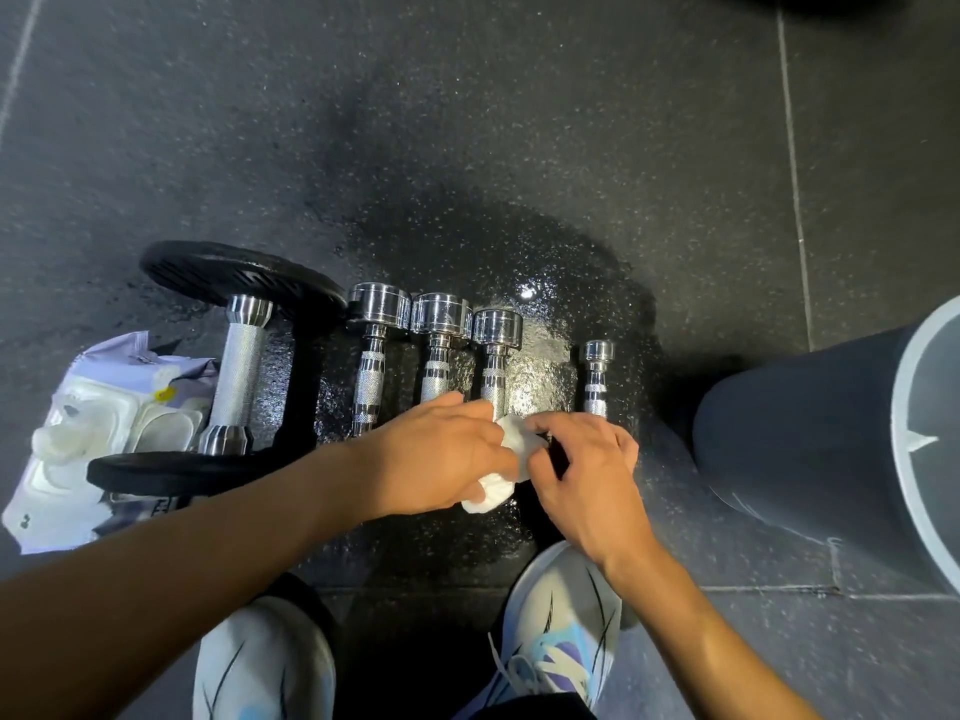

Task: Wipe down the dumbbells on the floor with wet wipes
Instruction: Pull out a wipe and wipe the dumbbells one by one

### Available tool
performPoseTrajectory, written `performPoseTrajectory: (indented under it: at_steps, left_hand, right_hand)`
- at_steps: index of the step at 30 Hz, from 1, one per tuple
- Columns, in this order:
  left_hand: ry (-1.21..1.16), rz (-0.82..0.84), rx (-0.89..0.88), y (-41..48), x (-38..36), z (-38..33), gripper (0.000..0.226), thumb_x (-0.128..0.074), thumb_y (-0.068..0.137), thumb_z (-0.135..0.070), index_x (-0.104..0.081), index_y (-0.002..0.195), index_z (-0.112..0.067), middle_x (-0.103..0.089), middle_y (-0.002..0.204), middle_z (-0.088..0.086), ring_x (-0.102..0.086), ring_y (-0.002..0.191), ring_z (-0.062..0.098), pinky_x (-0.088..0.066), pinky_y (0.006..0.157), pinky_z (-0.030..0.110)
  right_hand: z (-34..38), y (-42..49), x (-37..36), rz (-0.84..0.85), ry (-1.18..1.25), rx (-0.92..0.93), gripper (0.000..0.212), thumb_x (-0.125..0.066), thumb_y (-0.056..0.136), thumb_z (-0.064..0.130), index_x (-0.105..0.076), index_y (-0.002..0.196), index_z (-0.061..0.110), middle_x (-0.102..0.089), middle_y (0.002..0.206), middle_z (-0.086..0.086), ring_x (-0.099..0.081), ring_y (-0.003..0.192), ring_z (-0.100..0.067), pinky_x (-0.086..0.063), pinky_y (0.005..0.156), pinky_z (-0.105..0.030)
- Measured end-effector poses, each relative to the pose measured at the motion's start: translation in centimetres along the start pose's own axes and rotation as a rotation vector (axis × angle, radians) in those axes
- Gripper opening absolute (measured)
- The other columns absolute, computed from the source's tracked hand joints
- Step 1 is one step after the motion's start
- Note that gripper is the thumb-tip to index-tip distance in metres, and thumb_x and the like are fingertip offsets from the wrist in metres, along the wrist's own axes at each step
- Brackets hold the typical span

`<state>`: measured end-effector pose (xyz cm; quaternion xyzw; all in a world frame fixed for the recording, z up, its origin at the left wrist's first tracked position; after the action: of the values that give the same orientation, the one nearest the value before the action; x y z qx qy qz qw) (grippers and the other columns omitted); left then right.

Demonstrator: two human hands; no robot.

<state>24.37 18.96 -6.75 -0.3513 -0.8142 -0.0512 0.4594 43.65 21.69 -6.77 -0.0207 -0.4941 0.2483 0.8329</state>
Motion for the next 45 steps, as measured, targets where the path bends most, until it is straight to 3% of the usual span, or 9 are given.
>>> performPoseTrajectory:
  at_steps: [5, 13, 20, 24, 27, 31, 34, 40, 45]
  left_hand:
    - [0.066, -0.045, -0.058, -0.9, -0.8, -0.3, 0.031, -0.076, 0.086, -0.038, -0.061, 0.113, -0.039, -0.057, 0.095, -0.02, -0.043, 0.105, 0.011, -0.029, 0.086, 0.032]
    - [-0.17, -0.005, 0.264, -0.6, 0.3, 1.3, 0.033, -0.067, 0.096, -0.039, -0.063, 0.129, -0.041, -0.061, 0.113, -0.014, -0.038, 0.109, 0.012, -0.026, 0.09, 0.032]
    - [-0.102, -0.046, 0.292, 0.0, 0.4, 0.6, 0.011, -0.055, 0.1, -0.02, -0.059, 0.108, -0.026, -0.05, 0.097, -0.003, -0.036, 0.099, 0.021, -0.046, 0.085, 0.039]
    - [0.004, -0.055, 0.267, -0.1, 0.4, -0.4, 0.006, -0.059, 0.098, -0.015, -0.06, 0.101, -0.02, -0.052, 0.096, 0.0, -0.038, 0.1, 0.022, -0.032, 0.078, 0.032]
    - [0.114, -0.153, 0.206, -0.6, 0.6, -1.7, 0.025, -0.071, 0.088, -0.01, -0.05, 0.082, -0.022, -0.051, 0.079, -0.001, -0.043, 0.086, 0.022, -0.013, 0.069, 0.036]
    - [0.209, -0.182, 0.174, -1.4, -0.3, -2.8, 0.021, -0.082, 0.072, -0.007, -0.063, 0.071, -0.017, -0.05, 0.078, -0.002, -0.049, 0.087, 0.023, -0.03, 0.076, 0.039]
    - [0.257, -0.205, 0.226, -1.7, -0.8, -4.0, 0.014, -0.08, 0.07, -0.008, -0.067, 0.069, -0.013, -0.054, 0.072, 0.001, -0.052, 0.083, 0.025, -0.028, 0.074, 0.039]
    - [0.365, -0.204, 0.254, -2.1, -2.6, -6.2, 0.012, -0.052, 0.077, -0.006, -0.062, 0.07, -0.009, -0.055, 0.061, 0.007, -0.052, 0.077, 0.028, -0.03, 0.073, 0.042]
    - [0.342, -0.213, 0.324, -1.7, -3.2, -7.4, 0.034, -0.032, 0.082, -0.007, -0.065, 0.072, -0.005, -0.057, 0.06, 0.01, -0.054, 0.073, 0.029, -0.03, 0.071, 0.043]
  right_hand:
    - [0.3, -1.9, -1.0, 0.117, 0.136, 0.155, 0.023, -0.059, 0.1, 0.023, -0.068, 0.12, 0.019, -0.065, 0.12, 0.009, -0.058, 0.111, -0.007, -0.044, 0.101, -0.026]
    - [0.7, -3.8, -1.5, 0.18, 0.161, 0.038, 0.042, -0.061, 0.102, 0.036, -0.052, 0.143, 0.029, -0.061, 0.129, 0.006, -0.064, 0.109, -0.009, -0.052, 0.099, -0.029]
    - [1.3, -2.5, -0.5, 0.107, 0.222, -0.011, 0.033, -0.06, 0.1, 0.008, -0.07, 0.128, 0.022, -0.067, 0.119, 0.008, -0.063, 0.104, -0.005, -0.049, 0.1, -0.023]
    - [1.3, -3.2, -0.7, 0.091, 0.226, -0.018, 0.034, -0.059, 0.1, 0.007, -0.07, 0.128, 0.023, -0.067, 0.117, 0.006, -0.063, 0.103, -0.003, -0.047, 0.099, -0.017]
    - [1.4, -3.9, -1.0, 0.065, 0.244, -0.013, 0.034, -0.06, 0.099, 0.005, -0.069, 0.127, 0.023, -0.062, 0.113, 0.008, -0.062, 0.097, 0.0, -0.046, 0.094, -0.012]
    - [1.8, -4.8, -1.5, 0.05, 0.225, 0.012, 0.025, -0.063, 0.098, 0.005, -0.067, 0.113, 0.024, -0.058, 0.105, 0.006, -0.059, 0.092, 0.003, -0.039, 0.086, -0.004]
    - [1.9, -5.2, -1.9, 0.032, 0.216, -0.002, 0.022, -0.064, 0.096, 0.003, -0.064, 0.107, 0.023, -0.055, 0.1, 0.006, -0.058, 0.086, -0.001, -0.042, 0.08, -0.007]
    - [1.8, -5.9, -2.4, 0.05, 0.275, -0.186, 0.016, -0.059, 0.099, 0.014, -0.056, 0.106, 0.028, -0.057, 0.105, 0.01, -0.062, 0.094, -0.011, -0.048, 0.085, -0.027]
    - [2.5, -5.4, -2.7, 0.039, 0.254, -0.218, 0.011, -0.058, 0.099, 0.014, -0.055, 0.106, 0.021, -0.055, 0.101, 0.005, -0.056, 0.092, -0.013, -0.037, 0.079, -0.02]
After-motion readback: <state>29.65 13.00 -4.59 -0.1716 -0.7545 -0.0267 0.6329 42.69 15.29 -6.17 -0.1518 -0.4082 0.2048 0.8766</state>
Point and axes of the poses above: each hand's wrist, its own y-axis towards the middle knuckle, its own x-axis out of the back of the hand, z = x × y, the point moved 2 cm from there along y, towards the middle knuckle
